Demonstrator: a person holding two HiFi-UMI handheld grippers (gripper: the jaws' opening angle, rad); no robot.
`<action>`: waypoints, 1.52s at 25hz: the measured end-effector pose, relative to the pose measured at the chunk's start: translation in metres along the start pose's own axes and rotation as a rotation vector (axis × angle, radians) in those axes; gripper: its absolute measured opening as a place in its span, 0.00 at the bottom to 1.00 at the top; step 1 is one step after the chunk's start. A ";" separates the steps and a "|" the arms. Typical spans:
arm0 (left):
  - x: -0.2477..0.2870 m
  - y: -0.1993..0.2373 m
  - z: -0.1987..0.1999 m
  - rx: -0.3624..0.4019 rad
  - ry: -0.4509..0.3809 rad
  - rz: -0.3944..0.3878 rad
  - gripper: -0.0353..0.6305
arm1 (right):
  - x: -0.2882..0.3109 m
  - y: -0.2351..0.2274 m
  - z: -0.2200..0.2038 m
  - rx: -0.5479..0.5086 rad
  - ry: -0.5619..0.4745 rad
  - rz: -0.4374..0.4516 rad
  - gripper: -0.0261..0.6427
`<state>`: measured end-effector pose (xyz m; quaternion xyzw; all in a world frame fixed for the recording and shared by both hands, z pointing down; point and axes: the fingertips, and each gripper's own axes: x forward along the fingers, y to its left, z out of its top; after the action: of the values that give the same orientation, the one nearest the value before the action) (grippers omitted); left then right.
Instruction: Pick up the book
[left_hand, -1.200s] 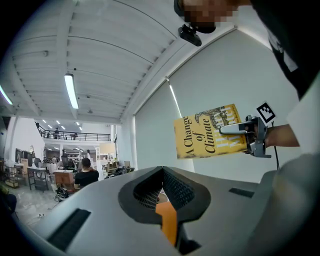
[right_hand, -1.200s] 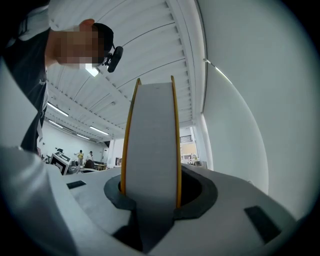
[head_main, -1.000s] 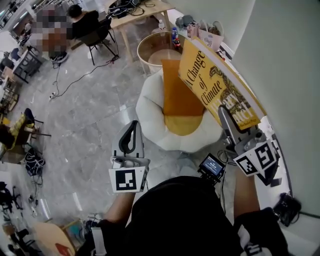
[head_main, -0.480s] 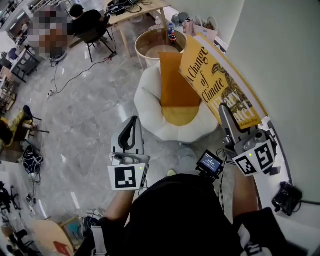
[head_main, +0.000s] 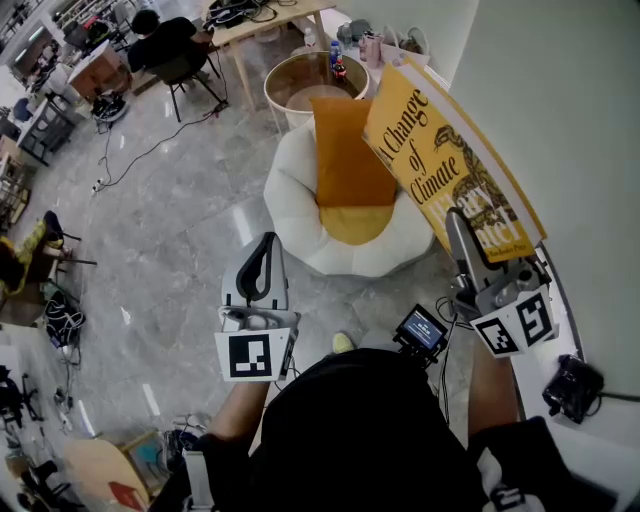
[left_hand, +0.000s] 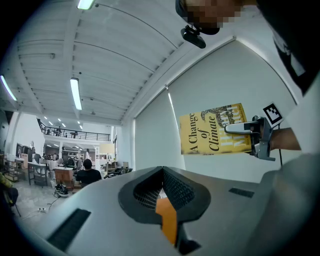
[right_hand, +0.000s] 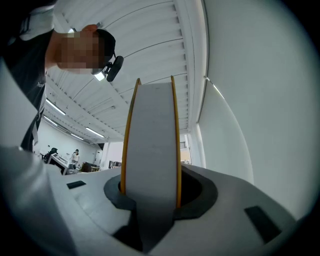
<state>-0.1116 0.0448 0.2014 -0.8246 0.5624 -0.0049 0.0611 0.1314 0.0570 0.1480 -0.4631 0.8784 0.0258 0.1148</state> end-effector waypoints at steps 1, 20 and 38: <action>0.000 0.000 -0.001 0.002 -0.001 -0.001 0.07 | 0.000 0.000 0.000 0.002 -0.004 0.000 0.27; -0.038 -0.137 0.036 -0.005 0.021 -0.004 0.07 | -0.119 -0.032 0.043 0.047 -0.007 0.033 0.27; -0.081 -0.203 0.054 0.016 -0.017 0.001 0.07 | -0.197 -0.027 0.066 -0.005 -0.031 0.063 0.27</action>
<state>0.0513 0.1988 0.1743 -0.8238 0.5623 -0.0025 0.0723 0.2720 0.2107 0.1299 -0.4350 0.8906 0.0388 0.1265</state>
